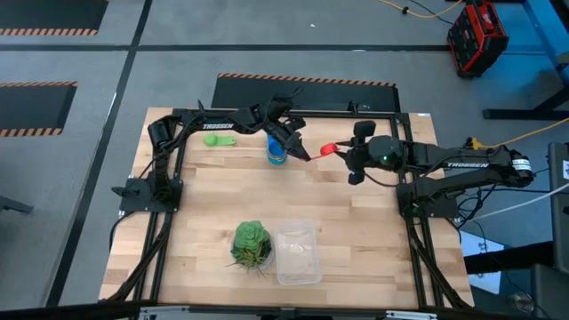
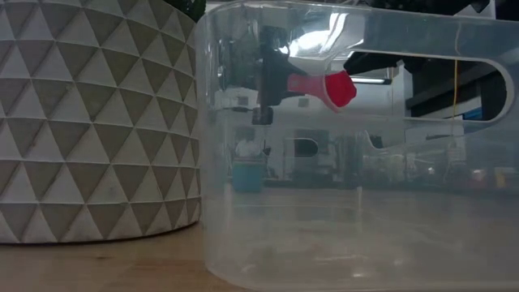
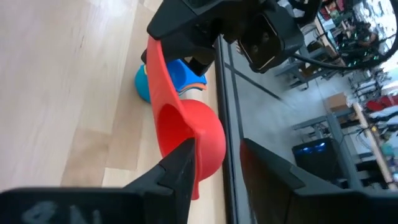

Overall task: Nest measuring cups in basket
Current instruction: Stack the red measuring cup on top of the blue measuring cup

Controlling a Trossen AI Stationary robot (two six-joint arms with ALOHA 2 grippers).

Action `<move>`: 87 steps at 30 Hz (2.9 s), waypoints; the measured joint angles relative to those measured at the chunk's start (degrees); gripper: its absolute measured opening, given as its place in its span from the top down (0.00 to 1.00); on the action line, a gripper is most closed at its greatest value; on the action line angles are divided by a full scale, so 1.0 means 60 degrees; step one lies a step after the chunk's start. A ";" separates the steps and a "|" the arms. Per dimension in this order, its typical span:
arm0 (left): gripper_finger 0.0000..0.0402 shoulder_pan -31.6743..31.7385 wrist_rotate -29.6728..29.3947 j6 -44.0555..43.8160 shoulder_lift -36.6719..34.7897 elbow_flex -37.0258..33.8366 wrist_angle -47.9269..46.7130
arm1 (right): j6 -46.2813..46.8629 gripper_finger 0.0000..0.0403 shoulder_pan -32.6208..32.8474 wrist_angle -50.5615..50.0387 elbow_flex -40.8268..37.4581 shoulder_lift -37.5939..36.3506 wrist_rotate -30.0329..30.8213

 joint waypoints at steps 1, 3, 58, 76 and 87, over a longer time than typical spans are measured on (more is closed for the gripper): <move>0.65 0.0000 0.0000 0.0000 0.0000 0.0000 0.0000 | -0.0079 0.68 0.0000 0.0012 0.0000 0.0000 -0.0002; 0.65 0.0000 0.0000 -0.0003 0.0000 0.0000 0.0000 | -0.0094 0.68 0.0004 0.0117 0.0000 0.0000 -0.0001; 0.65 0.0007 0.0244 -0.1712 0.0009 0.0000 0.1672 | -0.0131 0.68 -0.0011 0.1672 0.0000 0.1078 0.2058; 0.65 0.0007 0.0216 -0.1712 0.0007 0.0000 0.1672 | -0.0127 0.69 -0.0011 0.1683 0.0000 0.1078 0.2040; 0.65 0.0007 0.0195 -0.1698 0.0008 0.0000 0.1696 | -0.0084 0.69 -0.0011 0.2002 -0.0003 0.1078 0.2047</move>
